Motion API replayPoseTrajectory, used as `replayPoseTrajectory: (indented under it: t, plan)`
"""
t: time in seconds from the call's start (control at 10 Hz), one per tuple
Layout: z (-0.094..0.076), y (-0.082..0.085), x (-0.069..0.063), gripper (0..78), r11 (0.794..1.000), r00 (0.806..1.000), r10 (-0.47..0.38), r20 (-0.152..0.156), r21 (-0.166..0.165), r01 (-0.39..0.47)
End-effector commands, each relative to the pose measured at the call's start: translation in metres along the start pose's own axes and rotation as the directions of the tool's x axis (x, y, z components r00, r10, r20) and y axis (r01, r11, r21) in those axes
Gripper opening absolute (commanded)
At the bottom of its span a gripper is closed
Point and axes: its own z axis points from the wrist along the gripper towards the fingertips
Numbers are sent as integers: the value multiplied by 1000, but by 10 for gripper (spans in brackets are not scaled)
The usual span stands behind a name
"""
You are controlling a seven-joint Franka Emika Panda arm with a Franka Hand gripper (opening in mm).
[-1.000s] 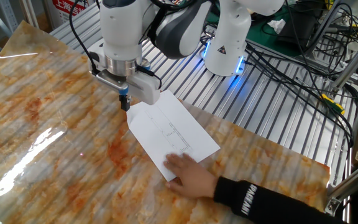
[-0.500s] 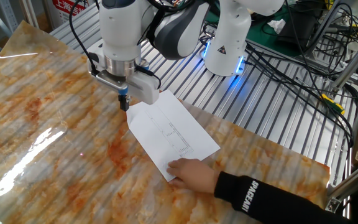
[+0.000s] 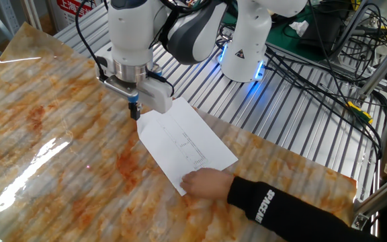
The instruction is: Flip over and spread out the paper that is laid flat on the table
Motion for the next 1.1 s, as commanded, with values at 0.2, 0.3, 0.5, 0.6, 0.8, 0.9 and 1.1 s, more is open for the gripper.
replayPoseTrajectory:
  t: [0.2, 0.3, 0.5, 0.6, 0.8, 0.9, 1.1]
  plan:
    - [-20, 36, -28, 0, 997, 997, 71, -3, 6, -71]
    - [-31, 52, -31, 0, 996, 996, 91, -18, 14, -91]
    - [-29, 52, -29, 0, 996, 996, 90, -17, 14, -90]
    - [-23, 51, -29, 0, 996, 996, 85, -13, 13, -85]
    - [-14, 48, -27, 0, 995, 995, 95, -7, 12, -95]
    - [-14, 48, -28, 0, 994, 994, 112, -7, 11, -112]
    - [-14, 49, -30, 0, 987, 987, 162, -18, 14, -161]
